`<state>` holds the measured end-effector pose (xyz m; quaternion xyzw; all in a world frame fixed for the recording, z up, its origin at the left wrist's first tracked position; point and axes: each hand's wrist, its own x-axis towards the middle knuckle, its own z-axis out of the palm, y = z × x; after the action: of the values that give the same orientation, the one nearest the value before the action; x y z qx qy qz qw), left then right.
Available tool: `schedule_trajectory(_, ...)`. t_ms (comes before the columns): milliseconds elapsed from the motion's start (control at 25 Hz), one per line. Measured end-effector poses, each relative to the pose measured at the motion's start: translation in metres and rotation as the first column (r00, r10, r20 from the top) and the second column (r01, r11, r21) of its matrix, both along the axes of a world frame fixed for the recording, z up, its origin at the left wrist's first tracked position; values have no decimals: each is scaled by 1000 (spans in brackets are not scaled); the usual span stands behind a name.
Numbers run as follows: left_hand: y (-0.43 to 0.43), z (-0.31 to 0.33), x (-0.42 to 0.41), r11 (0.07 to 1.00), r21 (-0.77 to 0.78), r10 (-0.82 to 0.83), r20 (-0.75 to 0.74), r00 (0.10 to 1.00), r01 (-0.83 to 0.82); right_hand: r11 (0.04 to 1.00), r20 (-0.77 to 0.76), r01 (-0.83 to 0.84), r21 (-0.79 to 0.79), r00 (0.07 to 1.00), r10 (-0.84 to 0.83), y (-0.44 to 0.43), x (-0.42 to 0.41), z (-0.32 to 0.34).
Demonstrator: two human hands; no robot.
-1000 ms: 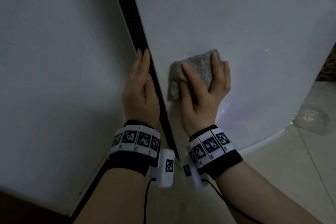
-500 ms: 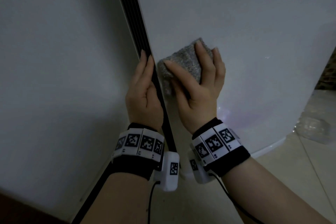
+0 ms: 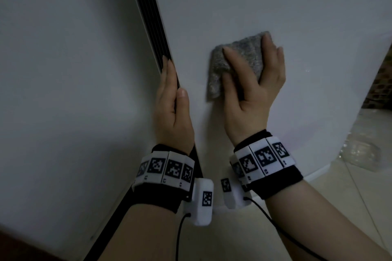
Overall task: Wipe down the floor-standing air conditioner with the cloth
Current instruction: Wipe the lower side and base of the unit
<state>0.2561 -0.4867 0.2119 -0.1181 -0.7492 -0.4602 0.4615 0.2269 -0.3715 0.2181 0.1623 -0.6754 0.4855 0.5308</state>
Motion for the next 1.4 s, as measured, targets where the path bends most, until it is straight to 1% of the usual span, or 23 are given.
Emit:
schedule_trajectory(40, 0, 0, -1, 1000, -3, -12, 8, 1000, 12, 1000, 8, -7, 9, 1000, 7, -5, 3, 0)
schedule_trajectory(120, -1, 2, -4, 999, -17, -46, 3, 999, 47, 988, -44, -25, 151, 999, 32, -13, 8, -4)
schedule_trajectory(160, -2, 3, -6, 998, -25, -55, -9, 998, 55, 980, -68, -32, 197, 997, 46, -11, 8, -5)
schedule_trajectory(200, -2, 3, -7, 998, -31, -56, -25, 998, 55, 982, -66, -32, 186, 997, 45, -6, 4, -3)
schedule_trajectory(280, 1, 4, -9, 998, -33, -60, -39, 997, 58, 999, -10, -25, 46, 1000, 25, 0, 1, 3)
schedule_trajectory(320, 2, 4, -9, 998, -27, -64, -35, 997, 63, 1000, 13, -23, 6, 1000, 23, -1, 2, 5)
schedule_trajectory(360, 3, 4, -9, 997, -17, -72, -25, 997, 72, 999, 4, -21, 39, 1000, 21, -6, 4, 4)
schedule_trajectory(440, 3, 3, -9, 995, 4, -103, -14, 995, 103, 981, -71, -32, 190, 996, 46, -11, 6, 0)
schedule_trajectory(480, 2, 3, -10, 996, -1, -92, -19, 996, 92, 977, -89, -30, 212, 995, 50, -7, 3, 1)
schedule_trajectory(520, 1, 4, -10, 998, -17, -61, -31, 998, 61, 986, -76, -19, 168, 997, 33, 1, -2, 2)
schedule_trajectory(600, 3, 5, -9, 999, -31, -17, -48, 999, 16, 999, -3, 6, -42, 1000, -6, 16, -9, 8)
schedule_trajectory(640, 5, 6, -8, 1000, -27, -12, -45, 999, 11, 993, 33, 8, -116, 999, -5, 19, -9, 8)
schedule_trajectory(680, 7, 8, -8, 1000, -25, -13, -43, 999, 12, 994, 40, 17, -106, 999, -13, 18, -8, 7)
schedule_trajectory(760, 11, 12, -10, 999, -32, -9, -47, 999, 8, 997, -24, 23, 69, 999, -21, 19, -8, -1)
schedule_trajectory(800, 13, 14, -11, 999, -44, -3, -53, 999, 0, 992, -56, 20, 126, 998, -13, 24, -11, -3)
schedule_trajectory(840, 17, 16, -11, 998, -54, 6, -60, 998, -10, 993, -62, 22, 116, 998, -14, 32, -15, -2)
schedule_trajectory(960, 30, 20, -9, 998, -53, 43, -53, 998, -46, 988, 34, 30, -149, 999, -26, 39, -18, 5)
schedule_trajectory(1000, 32, 21, -7, 997, -55, 53, -49, 997, -55, 986, 53, 38, -160, 998, -29, 35, -16, 5)
schedule_trajectory(1120, 37, 25, -6, 990, -110, 76, -73, 994, -84, 999, -15, 20, 27, 1000, -20, 34, -15, -5)
schedule_trajectory(1160, 39, 28, -6, 987, -122, 92, -81, 992, -101, 1000, -18, 20, 21, 1000, -20, 41, -18, -2)
schedule_trajectory(1280, 45, 37, -8, 984, -94, 143, -78, 987, -150, 988, 60, 51, -148, 997, -42, 56, -24, 15)
schedule_trajectory(1320, 47, 40, -9, 981, -90, 168, -78, 983, -174, 991, 57, 55, -122, 997, -49, 54, -24, 17)
schedule_trajectory(1400, 54, 43, -11, 967, -99, 226, -79, 971, -234, 999, 3, 40, 22, 999, -40, 54, -22, 15)
